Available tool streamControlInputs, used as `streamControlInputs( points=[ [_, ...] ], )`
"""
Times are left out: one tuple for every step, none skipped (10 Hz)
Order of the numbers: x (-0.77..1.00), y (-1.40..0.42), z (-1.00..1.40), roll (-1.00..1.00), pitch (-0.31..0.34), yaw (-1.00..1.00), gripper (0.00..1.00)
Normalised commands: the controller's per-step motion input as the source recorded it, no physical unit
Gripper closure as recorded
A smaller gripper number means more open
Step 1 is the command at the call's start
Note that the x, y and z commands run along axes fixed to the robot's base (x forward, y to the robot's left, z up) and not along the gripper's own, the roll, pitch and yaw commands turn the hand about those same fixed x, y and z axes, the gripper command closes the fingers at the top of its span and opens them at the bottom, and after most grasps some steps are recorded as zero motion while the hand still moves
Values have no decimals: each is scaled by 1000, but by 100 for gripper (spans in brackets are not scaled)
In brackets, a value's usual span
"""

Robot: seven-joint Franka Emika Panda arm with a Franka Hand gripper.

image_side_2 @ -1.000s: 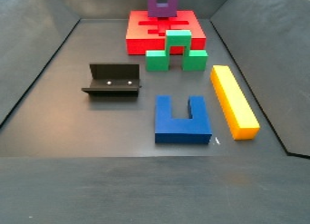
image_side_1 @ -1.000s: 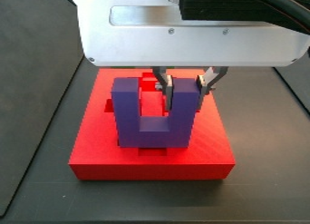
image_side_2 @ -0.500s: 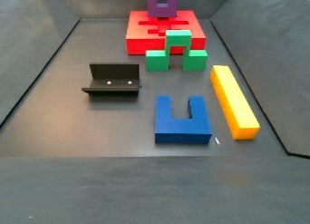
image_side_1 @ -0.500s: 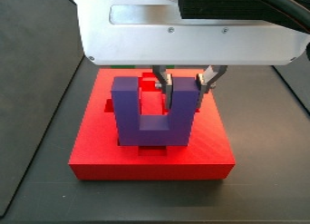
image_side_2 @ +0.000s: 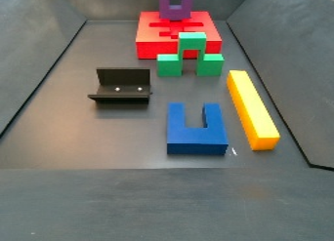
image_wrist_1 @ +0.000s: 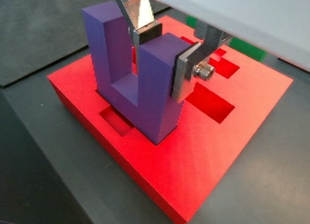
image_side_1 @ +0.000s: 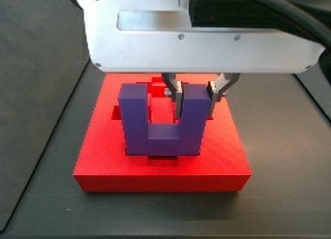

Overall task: Pick up the purple object. Move up. Move to above the board. Insert the purple object.
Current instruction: Insert the purple object.

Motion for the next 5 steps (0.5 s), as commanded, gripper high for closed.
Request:
streamControlInputs(
  points=[
    [-49, 0, -229, 83, -23, 0, 100],
    [-54, -49, -397, 36, -64, 0, 100],
    [-77, 0, -563, 0, -99, 0, 100],
    [-174, 0, -666, 0, -119, 0, 100],
    [-217, -3, -643, 13, -110, 0, 100]
  ],
)
